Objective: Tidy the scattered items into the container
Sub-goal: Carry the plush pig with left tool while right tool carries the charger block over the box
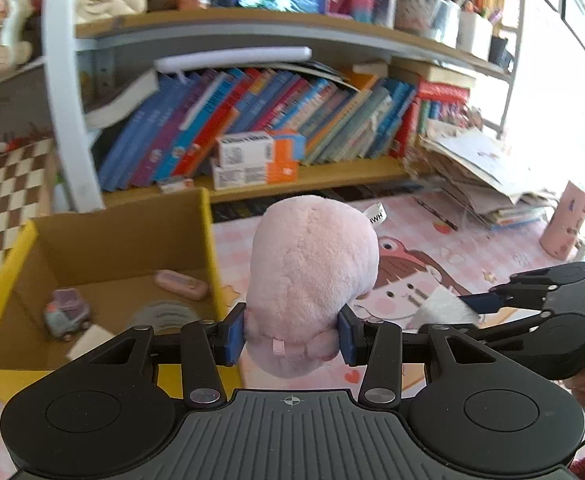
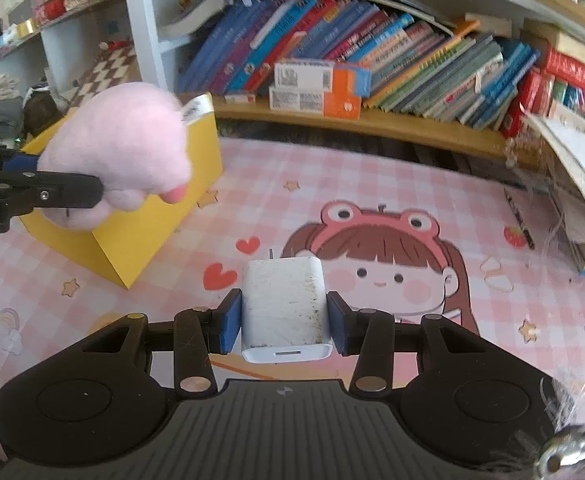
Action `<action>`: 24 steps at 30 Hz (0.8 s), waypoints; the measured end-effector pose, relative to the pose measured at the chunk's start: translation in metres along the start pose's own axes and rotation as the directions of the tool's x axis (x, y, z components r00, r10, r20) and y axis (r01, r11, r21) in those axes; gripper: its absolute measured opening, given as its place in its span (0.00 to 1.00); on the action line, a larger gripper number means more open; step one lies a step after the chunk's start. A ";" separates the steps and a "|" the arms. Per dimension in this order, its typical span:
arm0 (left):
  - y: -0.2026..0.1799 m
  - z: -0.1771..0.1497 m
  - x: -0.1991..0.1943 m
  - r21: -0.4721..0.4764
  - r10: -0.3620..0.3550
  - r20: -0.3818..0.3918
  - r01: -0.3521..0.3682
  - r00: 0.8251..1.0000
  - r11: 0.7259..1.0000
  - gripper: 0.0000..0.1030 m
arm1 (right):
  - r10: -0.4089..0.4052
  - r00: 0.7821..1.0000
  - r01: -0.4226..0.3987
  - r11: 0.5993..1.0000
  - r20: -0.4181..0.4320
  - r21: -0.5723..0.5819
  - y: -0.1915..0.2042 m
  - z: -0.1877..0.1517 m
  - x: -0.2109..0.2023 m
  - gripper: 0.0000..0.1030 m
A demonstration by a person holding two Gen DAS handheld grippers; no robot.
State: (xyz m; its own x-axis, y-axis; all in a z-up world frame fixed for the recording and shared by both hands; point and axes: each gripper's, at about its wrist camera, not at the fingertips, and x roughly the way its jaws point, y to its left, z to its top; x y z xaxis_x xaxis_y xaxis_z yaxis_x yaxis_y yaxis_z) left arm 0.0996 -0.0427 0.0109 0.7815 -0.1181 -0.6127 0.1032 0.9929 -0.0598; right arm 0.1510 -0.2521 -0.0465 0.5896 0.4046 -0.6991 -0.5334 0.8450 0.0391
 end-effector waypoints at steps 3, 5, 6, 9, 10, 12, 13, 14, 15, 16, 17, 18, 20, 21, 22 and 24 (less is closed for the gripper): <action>0.009 0.004 -0.014 -0.006 0.033 0.029 -0.032 0.999 0.999 0.42 | 0.007 1.000 -0.006 1.000 0.029 -0.027 0.004 0.009 -0.008 0.40; 0.015 0.008 -0.022 -0.004 0.056 0.050 -0.055 0.997 0.998 0.42 | 0.014 0.999 -0.011 0.999 0.050 -0.046 0.005 0.017 -0.013 0.40; 0.018 0.011 -0.027 -0.002 0.066 0.061 -0.066 0.996 0.998 0.42 | 0.019 0.998 -0.016 0.998 0.061 -0.055 0.006 0.021 -0.015 0.40; 0.026 0.021 -0.040 0.009 0.100 0.099 -0.101 0.990 0.995 0.42 | 0.037 0.995 -0.029 0.996 0.095 -0.086 0.009 0.037 -0.022 0.40; 0.029 0.025 -0.043 0.009 0.110 0.111 -0.112 0.988 0.994 0.42 | 0.041 0.993 -0.031 0.995 0.108 -0.096 0.010 0.044 -0.024 0.40; 0.035 0.033 -0.051 0.005 0.133 0.138 -0.135 0.981 0.991 0.42 | 0.050 0.990 -0.035 0.993 0.134 -0.114 0.012 0.056 -0.029 0.40; 0.038 0.035 -0.054 0.004 0.143 0.149 -0.145 0.979 0.989 0.42 | 0.056 0.987 -0.038 0.992 0.147 -0.123 0.013 0.063 -0.030 0.40; 0.041 0.037 -0.057 0.006 0.153 0.158 -0.155 0.976 0.988 0.42 | 0.063 0.985 -0.041 0.990 0.160 -0.133 0.015 0.070 -0.032 0.40; 0.044 0.039 -0.061 0.008 0.163 0.166 -0.166 0.973 0.986 0.42 | 0.069 0.983 -0.044 0.989 0.173 -0.143 0.017 0.076 -0.033 0.40; 0.047 0.042 -0.063 0.011 0.174 0.176 -0.179 0.969 0.984 0.42 | 0.076 0.980 -0.047 0.987 0.185 -0.153 0.019 0.083 -0.034 0.40; 0.050 0.043 -0.067 0.012 0.184 0.184 -0.189 0.966 0.982 0.42 | 0.083 0.977 -0.051 0.985 0.196 -0.163 0.022 0.090 -0.035 0.40; 0.052 0.044 -0.070 0.013 0.193 0.192 -0.199 0.962 0.980 0.42 | 0.091 0.974 -0.055 0.983 0.206 -0.174 0.025 0.096 -0.036 0.40; 0.057 0.047 -0.077 0.015 0.211 0.208 -0.219 0.955 0.976 0.42 | 0.108 0.968 -0.064 0.979 0.226 -0.195 0.032 0.108 -0.039 0.40; 0.060 0.047 -0.080 0.013 0.223 0.216 -0.231 0.951 0.973 0.42 | 0.119 0.965 -0.070 0.976 0.236 -0.207 0.036 0.114 -0.040 0.40; 0.064 0.048 -0.084 0.012 0.234 0.223 -0.242 0.946 0.970 0.42 | 0.130 0.961 -0.075 0.973 0.245 -0.218 0.040 0.120 -0.042 0.40; 0.071 0.047 -0.092 0.002 0.256 0.235 -0.264 0.938 0.964 0.42 | 0.150 0.953 -0.086 0.967 0.264 -0.241 0.048 0.132 -0.044 0.40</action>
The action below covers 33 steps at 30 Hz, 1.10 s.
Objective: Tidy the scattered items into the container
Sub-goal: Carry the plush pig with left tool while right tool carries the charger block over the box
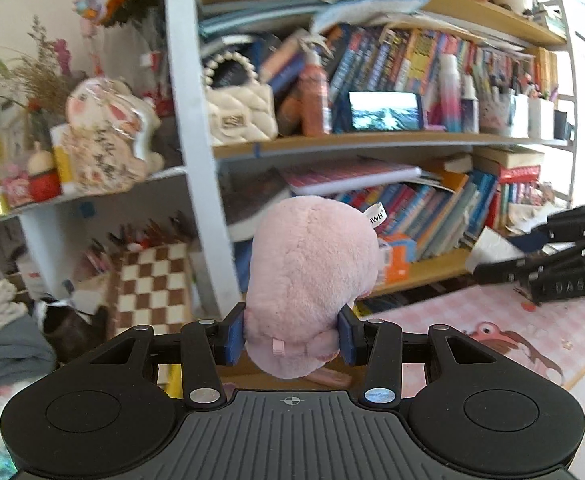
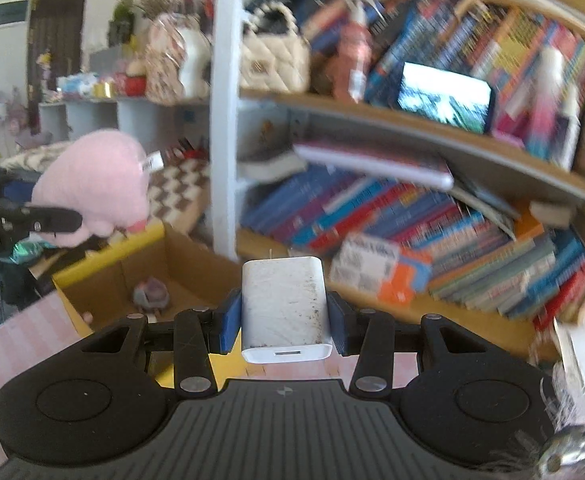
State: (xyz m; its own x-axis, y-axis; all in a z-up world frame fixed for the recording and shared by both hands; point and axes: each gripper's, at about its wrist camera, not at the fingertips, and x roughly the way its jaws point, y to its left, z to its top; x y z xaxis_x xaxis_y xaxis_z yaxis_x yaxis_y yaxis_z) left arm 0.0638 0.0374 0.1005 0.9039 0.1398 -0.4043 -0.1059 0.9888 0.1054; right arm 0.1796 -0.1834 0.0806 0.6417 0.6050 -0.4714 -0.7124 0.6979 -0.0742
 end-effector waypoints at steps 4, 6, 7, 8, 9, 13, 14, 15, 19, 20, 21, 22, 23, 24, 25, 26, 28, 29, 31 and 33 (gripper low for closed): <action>0.016 -0.001 -0.006 -0.020 0.040 0.010 -0.040 0.999 0.999 0.42 | 0.032 0.998 -0.030 0.998 0.045 -0.048 0.012 0.026 0.005 0.40; 0.021 -0.003 -0.006 -0.026 0.056 0.004 -0.056 0.998 0.998 0.42 | 0.054 0.997 -0.049 0.996 0.060 -0.072 0.019 0.037 0.010 0.40; 0.023 -0.005 -0.005 -0.029 0.061 0.000 -0.061 0.998 0.998 0.42 | 0.065 0.996 -0.060 0.995 0.064 -0.085 0.023 0.042 0.013 0.40; 0.025 -0.006 -0.005 -0.032 0.065 -0.005 -0.066 0.998 0.997 0.42 | 0.078 0.995 -0.071 0.993 0.067 -0.098 0.027 0.045 0.017 0.40; 0.027 -0.008 -0.004 -0.036 0.070 -0.010 -0.070 0.997 0.997 0.42 | 0.089 0.994 -0.081 0.991 0.065 -0.108 0.030 0.047 0.021 0.40; 0.034 -0.012 0.004 -0.048 0.085 -0.029 -0.086 0.996 0.995 0.42 | 0.138 0.989 -0.131 0.982 0.045 -0.135 0.043 0.051 0.040 0.40; 0.036 -0.012 0.006 -0.052 0.088 -0.033 -0.090 0.996 0.995 0.42 | 0.150 0.988 -0.143 0.980 0.035 -0.141 0.046 0.051 0.045 0.40; 0.038 -0.013 0.008 -0.056 0.092 -0.037 -0.094 0.995 0.994 0.42 | 0.159 0.987 -0.154 0.977 0.026 -0.145 0.047 0.050 0.051 0.40; 0.044 -0.016 0.021 -0.061 0.101 -0.066 -0.105 0.993 0.993 0.42 | 0.187 0.982 -0.186 0.972 -0.010 -0.144 0.052 0.047 0.071 0.41; 0.045 -0.017 0.026 -0.061 0.101 -0.076 -0.106 0.992 0.993 0.42 | 0.193 0.981 -0.193 0.971 -0.019 -0.141 0.052 0.045 0.075 0.41; 0.046 -0.019 0.030 -0.060 0.101 -0.086 -0.106 0.991 0.992 0.42 | 0.198 0.980 -0.200 0.970 -0.028 -0.139 0.053 0.043 0.080 0.41; 0.047 -0.020 0.035 -0.061 0.101 -0.097 -0.107 0.990 0.992 0.42 | 0.203 0.979 -0.206 0.969 -0.037 -0.137 0.053 0.042 0.085 0.41; 0.048 -0.022 0.039 -0.061 0.100 -0.107 -0.107 0.989 0.992 0.42 | 0.206 0.977 -0.211 0.968 -0.046 -0.137 0.054 0.040 0.089 0.41; 0.048 -0.023 0.044 -0.061 0.100 -0.118 -0.107 0.988 0.992 0.42 | 0.209 0.976 -0.215 0.967 -0.056 -0.136 0.055 0.038 0.094 0.41; 0.049 -0.025 0.050 -0.062 0.097 -0.131 -0.106 0.987 0.992 0.42 | 0.211 0.975 -0.218 0.966 -0.065 -0.136 0.056 0.036 0.099 0.41; 0.050 -0.027 0.055 -0.063 0.097 -0.140 -0.106 0.985 0.992 0.42 | 0.212 0.974 -0.221 0.966 -0.075 -0.137 0.057 0.034 0.104 0.41; 0.051 -0.029 0.065 -0.061 0.091 -0.159 -0.102 0.983 0.993 0.42 | 0.213 0.973 -0.224 0.964 -0.090 -0.144 0.058 0.032 0.113 0.41; 0.051 -0.030 0.071 -0.055 0.090 -0.168 -0.101 0.982 0.993 0.42 | 0.212 0.972 -0.225 0.963 -0.098 -0.146 0.059 0.030 0.118 0.41; 0.050 -0.033 0.083 -0.043 0.087 -0.189 -0.097 0.978 0.994 0.42 | 0.210 0.971 -0.227 0.962 -0.115 -0.151 0.059 0.028 0.129 0.41; 0.049 -0.036 0.097 -0.030 0.081 -0.217 -0.090 0.973 0.995 0.42 | 0.208 0.969 -0.228 0.960 -0.132 -0.161 0.061 0.025 0.139 0.41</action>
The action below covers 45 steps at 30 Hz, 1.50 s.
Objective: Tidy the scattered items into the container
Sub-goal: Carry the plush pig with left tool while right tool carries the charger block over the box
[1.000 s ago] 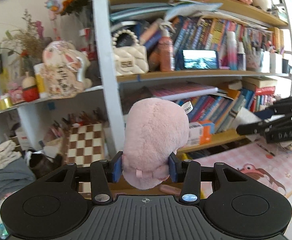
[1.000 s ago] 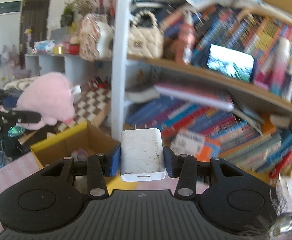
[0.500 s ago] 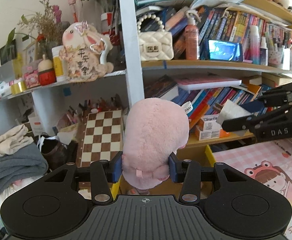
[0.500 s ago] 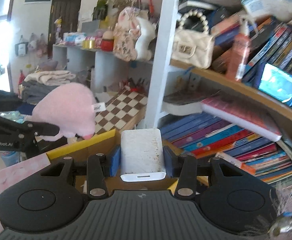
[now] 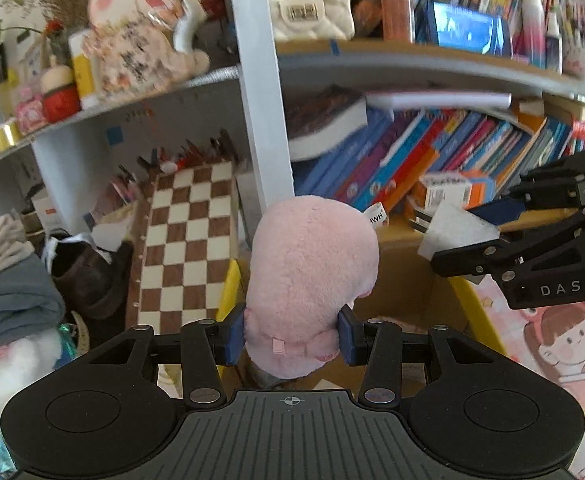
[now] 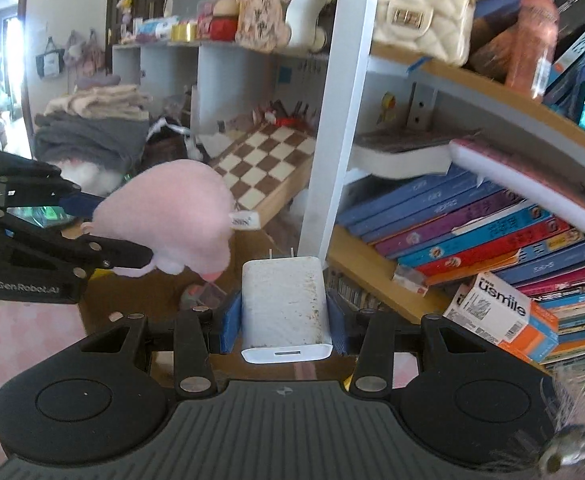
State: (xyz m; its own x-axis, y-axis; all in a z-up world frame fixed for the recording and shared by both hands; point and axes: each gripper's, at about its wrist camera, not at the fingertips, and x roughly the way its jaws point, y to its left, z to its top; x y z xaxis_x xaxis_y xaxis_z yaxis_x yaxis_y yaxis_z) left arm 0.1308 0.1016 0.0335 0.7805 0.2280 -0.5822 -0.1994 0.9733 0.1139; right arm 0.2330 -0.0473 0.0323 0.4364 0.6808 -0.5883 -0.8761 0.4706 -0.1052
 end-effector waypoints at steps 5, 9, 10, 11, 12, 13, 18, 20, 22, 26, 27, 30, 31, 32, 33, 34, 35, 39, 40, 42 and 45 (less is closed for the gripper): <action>-0.002 -0.005 0.036 0.035 -0.008 -0.093 0.012 0.996 0.999 0.42 | 0.010 0.998 -0.013 0.999 -0.060 -0.041 0.000 -0.007 0.033 0.41; -0.005 -0.010 0.059 0.080 -0.006 -0.163 0.020 0.987 0.997 0.42 | 0.022 0.992 -0.033 0.996 -0.122 -0.088 0.002 -0.014 0.059 0.41; -0.006 -0.011 0.065 0.094 -0.005 -0.178 0.022 0.984 0.995 0.42 | 0.025 0.990 -0.039 0.994 -0.136 -0.101 0.003 -0.015 0.065 0.41; -0.007 -0.012 0.068 0.103 -0.006 -0.189 0.025 0.982 0.994 0.42 | 0.026 0.989 -0.043 0.992 -0.149 -0.115 0.004 -0.016 0.071 0.41; -0.008 -0.012 0.072 0.112 -0.005 -0.200 0.028 0.980 0.993 0.42 | 0.027 0.987 -0.048 0.991 -0.161 -0.129 0.005 -0.017 0.077 0.41; -0.009 -0.012 0.075 0.121 -0.005 -0.210 0.031 0.978 0.992 0.42 | 0.025 0.985 -0.050 0.988 -0.171 -0.143 0.006 -0.017 0.082 0.41; -0.015 -0.011 0.090 0.159 -0.004 -0.258 0.047 0.966 0.986 0.42 | 0.012 0.978 -0.060 0.973 -0.210 -0.221 0.010 -0.020 0.101 0.41; -0.017 -0.011 0.095 0.174 0.003 -0.275 0.047 0.962 0.984 0.42 | 0.003 0.973 -0.064 0.964 -0.230 -0.257 0.012 -0.021 0.108 0.41; -0.018 -0.012 0.099 0.181 0.005 -0.288 0.049 0.958 0.982 0.42 | -0.004 0.969 -0.069 0.956 -0.248 -0.286 0.013 -0.023 0.114 0.41; -0.020 -0.014 0.105 0.189 0.008 -0.303 0.051 0.953 0.981 0.42 | -0.007 0.962 -0.082 0.946 -0.272 -0.313 0.013 -0.025 0.122 0.41; -0.021 -0.014 0.106 0.189 0.008 -0.304 0.052 0.953 0.981 0.42 | -0.008 0.961 -0.083 0.945 -0.277 -0.316 0.013 -0.025 0.124 0.41; -0.024 -0.013 0.110 0.195 0.012 -0.309 0.051 0.951 0.980 0.42 | -0.017 0.956 -0.084 0.941 -0.294 -0.327 0.012 -0.026 0.129 0.41; -0.025 -0.013 0.111 0.197 0.013 -0.310 0.051 0.951 0.979 0.42 | -0.019 0.954 -0.084 0.941 -0.300 -0.328 0.012 -0.027 0.131 0.41; -0.025 -0.013 0.112 0.199 0.014 -0.311 0.051 0.950 0.979 0.42 | -0.022 0.952 -0.085 0.940 -0.307 -0.329 0.012 -0.027 0.133 0.41; -0.026 -0.012 0.113 0.202 0.014 -0.311 0.051 0.950 0.978 0.42 | -0.024 0.950 -0.084 0.941 -0.311 -0.328 0.012 -0.028 0.135 0.41; -0.027 -0.012 0.113 0.204 0.015 -0.311 0.052 0.950 0.978 0.42 | -0.024 0.949 -0.084 0.942 -0.314 -0.326 0.011 -0.028 0.136 0.41; -0.027 -0.012 0.113 0.207 0.015 -0.311 0.052 0.950 0.977 0.43 | -0.024 0.948 -0.084 0.942 -0.316 -0.324 0.011 -0.028 0.136 0.41; -0.028 -0.012 0.115 0.208 0.013 -0.309 0.054 0.951 0.977 0.43 | -0.027 0.945 -0.083 0.944 -0.325 -0.319 0.010 -0.028 0.139 0.41; -0.029 -0.012 0.115 0.207 0.011 -0.308 0.055 0.951 0.977 0.43 | -0.028 0.945 -0.081 0.945 -0.326 -0.317 0.010 -0.028 0.140 0.41; -0.030 -0.012 0.115 0.207 0.009 -0.307 0.058 0.952 0.977 0.46 | -0.031 0.944 -0.077 0.948 -0.329 -0.310 0.008 -0.027 0.141 0.41; -0.031 -0.011 0.115 0.207 -0.004 -0.304 0.070 0.953 0.976 0.48 | -0.034 0.945 -0.069 0.952 -0.326 -0.299 0.007 -0.026 0.142 0.41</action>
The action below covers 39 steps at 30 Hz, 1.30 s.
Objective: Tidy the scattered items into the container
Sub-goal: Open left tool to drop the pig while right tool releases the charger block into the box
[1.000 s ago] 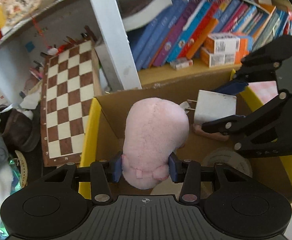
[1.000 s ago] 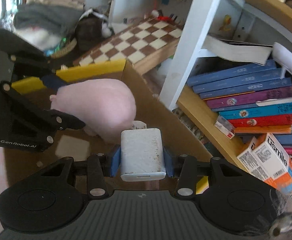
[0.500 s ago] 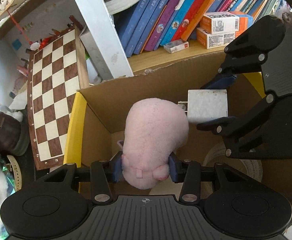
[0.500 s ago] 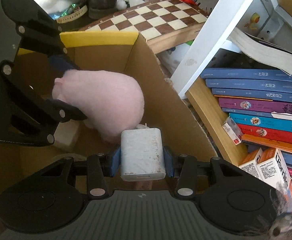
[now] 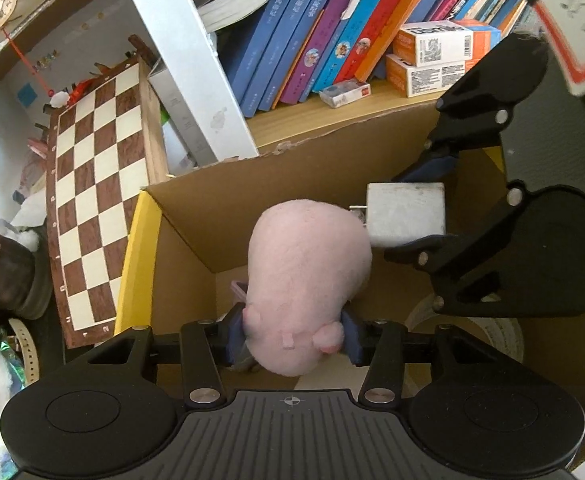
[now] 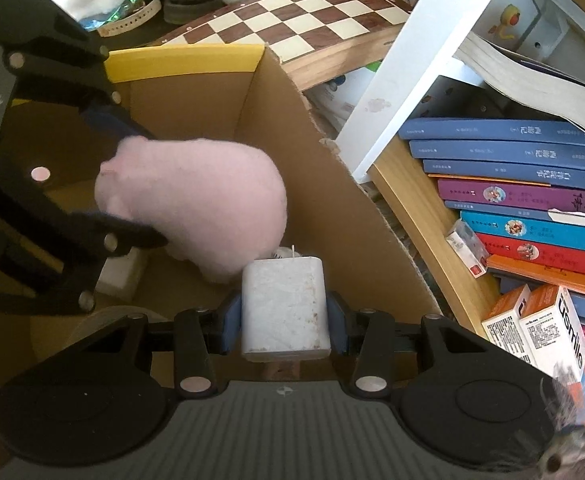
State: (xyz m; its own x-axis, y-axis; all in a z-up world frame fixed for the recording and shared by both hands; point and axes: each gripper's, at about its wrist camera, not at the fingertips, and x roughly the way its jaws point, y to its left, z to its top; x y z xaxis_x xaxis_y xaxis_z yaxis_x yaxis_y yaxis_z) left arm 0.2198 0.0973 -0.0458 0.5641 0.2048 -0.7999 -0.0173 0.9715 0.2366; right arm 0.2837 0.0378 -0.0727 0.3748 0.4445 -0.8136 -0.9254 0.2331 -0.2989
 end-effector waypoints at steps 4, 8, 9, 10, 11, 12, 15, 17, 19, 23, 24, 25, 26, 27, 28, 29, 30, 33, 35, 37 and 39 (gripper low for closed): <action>-0.003 0.002 -0.001 0.005 -0.011 0.005 0.010 1.000 1.000 0.50 | 0.000 1.000 0.000 1.000 0.012 0.007 0.000 0.000 -0.002 0.39; -0.006 0.003 -0.005 0.022 -0.027 0.015 0.027 1.000 0.999 0.63 | 0.002 1.000 -0.003 1.000 0.026 0.018 0.000 0.001 -0.007 0.42; -0.007 0.003 -0.006 0.028 -0.029 0.018 0.029 0.999 0.999 0.65 | 0.001 1.000 -0.002 1.000 0.031 0.023 0.000 0.001 -0.009 0.43; -0.008 0.002 -0.008 0.033 -0.029 0.021 0.028 0.999 0.999 0.67 | 0.000 0.999 -0.001 1.000 0.036 0.028 -0.001 0.000 -0.011 0.43; -0.009 0.002 -0.009 0.037 -0.029 0.024 0.028 0.999 0.999 0.68 | -0.001 0.999 -0.001 0.999 0.041 0.032 -0.001 0.000 -0.013 0.45; -0.009 0.001 -0.011 0.038 -0.026 0.027 0.025 0.999 0.999 0.68 | -0.002 0.999 0.000 0.999 0.046 0.037 -0.002 0.000 -0.015 0.48; -0.008 0.001 -0.017 0.036 -0.019 0.038 0.018 0.999 0.999 0.69 | -0.008 0.997 0.003 0.998 0.070 0.063 -0.005 -0.001 -0.024 0.52; -0.006 0.001 -0.022 0.033 -0.014 0.048 0.013 0.999 0.999 0.69 | -0.009 0.996 0.002 0.997 0.084 0.082 -0.007 -0.003 -0.030 0.52; -0.005 0.001 -0.028 0.030 -0.010 0.061 0.008 0.998 1.000 0.69 | -0.016 0.995 0.007 0.995 0.093 0.095 -0.009 -0.003 -0.036 0.52; -0.004 0.000 -0.041 0.021 -0.002 0.091 0.000 0.996 1.000 0.70 | -0.033 0.993 0.018 0.992 0.115 0.126 -0.013 -0.006 -0.050 0.52; -0.004 -0.001 -0.045 0.020 0.001 0.098 -0.003 0.995 1.000 0.70 | -0.036 0.992 0.020 0.991 0.120 0.133 -0.013 -0.007 -0.053 0.52; -0.004 -0.001 -0.049 0.018 0.002 0.106 -0.004 0.994 1.000 0.70 | -0.041 0.991 0.023 0.990 0.125 0.141 -0.014 -0.007 -0.057 0.52; -0.004 -0.002 -0.053 0.016 0.003 0.114 -0.005 0.993 1.000 0.71 | -0.046 0.990 0.026 0.989 0.131 0.148 -0.014 -0.008 -0.061 0.52; -0.004 -0.003 -0.058 0.012 0.005 0.123 -0.007 0.992 1.000 0.71 | -0.051 0.989 0.029 0.988 0.139 0.154 -0.014 -0.008 -0.066 0.52; -0.004 -0.004 -0.063 0.008 0.007 0.133 -0.008 0.991 1.000 0.71 | -0.055 0.988 0.032 0.987 0.146 0.160 -0.014 -0.009 -0.071 0.52; -0.003 -0.005 -0.069 0.003 0.008 0.144 -0.008 0.990 1.000 0.71 | -0.061 0.986 0.035 0.986 0.155 0.166 -0.014 -0.010 -0.076 0.52; -0.003 -0.006 -0.073 -0.001 0.008 0.153 -0.008 0.988 1.000 0.71 | -0.067 0.984 0.038 0.984 0.164 0.172 -0.013 -0.010 -0.082 0.52; -0.003 -0.012 -0.093 0.004 0.007 0.188 -0.008 0.982 1.000 0.71 | -0.081 0.978 0.044 0.981 0.191 0.188 -0.011 -0.013 -0.100 0.52; -0.004 -0.015 -0.106 0.008 0.013 0.210 -0.015 0.978 1.000 0.72 | -0.091 0.973 0.048 0.978 0.212 0.201 -0.009 -0.015 -0.114 0.52; -0.003 -0.019 -0.119 0.004 0.019 0.234 -0.021 0.972 1.000 0.72 | -0.101 0.966 0.049 0.975 0.237 0.216 -0.008 -0.018 -0.128 0.52; -0.002 -0.022 -0.132 -0.009 0.022 0.259 -0.020 0.966 1.000 0.73 | -0.111 0.960 0.052 0.973 0.256 0.226 -0.005 -0.020 -0.141 0.53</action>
State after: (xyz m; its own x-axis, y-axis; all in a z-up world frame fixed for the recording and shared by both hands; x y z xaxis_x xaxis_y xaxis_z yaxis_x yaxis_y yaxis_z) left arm 0.1272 0.0707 0.0466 0.7582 0.1882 -0.6242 -0.0364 0.9681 0.2478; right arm 0.2341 -0.0435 0.0337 0.4773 0.6226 -0.6201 -0.8677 0.4455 -0.2206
